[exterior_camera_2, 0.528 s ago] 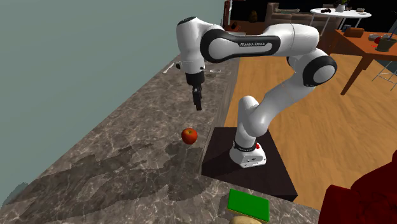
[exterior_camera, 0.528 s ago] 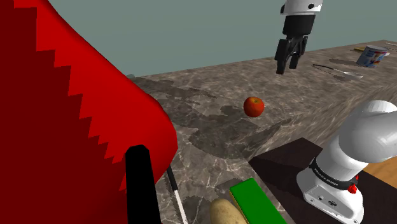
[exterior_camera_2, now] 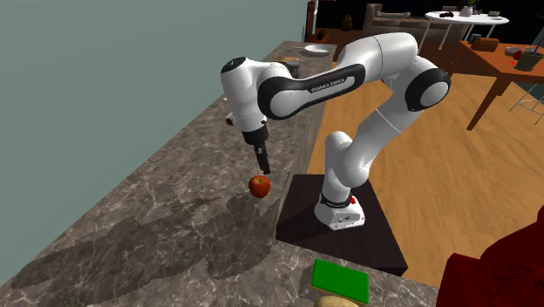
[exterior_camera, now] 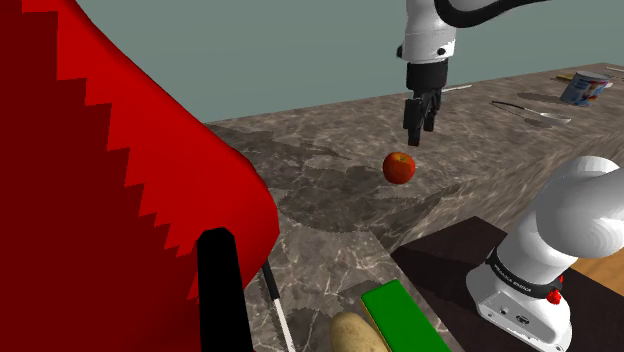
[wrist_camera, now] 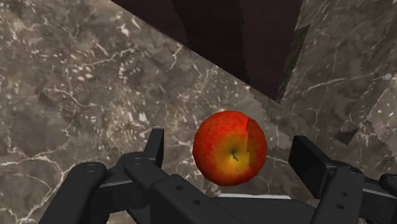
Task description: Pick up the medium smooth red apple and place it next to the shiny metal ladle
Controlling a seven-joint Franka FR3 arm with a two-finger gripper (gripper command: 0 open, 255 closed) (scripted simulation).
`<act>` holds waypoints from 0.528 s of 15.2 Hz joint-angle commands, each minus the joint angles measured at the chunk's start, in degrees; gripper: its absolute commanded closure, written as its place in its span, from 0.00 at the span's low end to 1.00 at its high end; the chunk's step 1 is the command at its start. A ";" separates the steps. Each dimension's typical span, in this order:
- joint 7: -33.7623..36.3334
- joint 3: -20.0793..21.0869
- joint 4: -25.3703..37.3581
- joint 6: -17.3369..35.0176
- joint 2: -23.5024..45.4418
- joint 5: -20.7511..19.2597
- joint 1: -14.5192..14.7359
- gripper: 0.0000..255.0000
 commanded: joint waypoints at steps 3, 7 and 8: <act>-1.80 2.50 -0.92 3.98 5.47 -0.67 1.97 0.00; -1.88 2.62 -4.34 6.83 4.90 -0.47 2.09 0.00; -1.90 2.65 -5.17 7.55 4.79 -0.42 2.13 0.00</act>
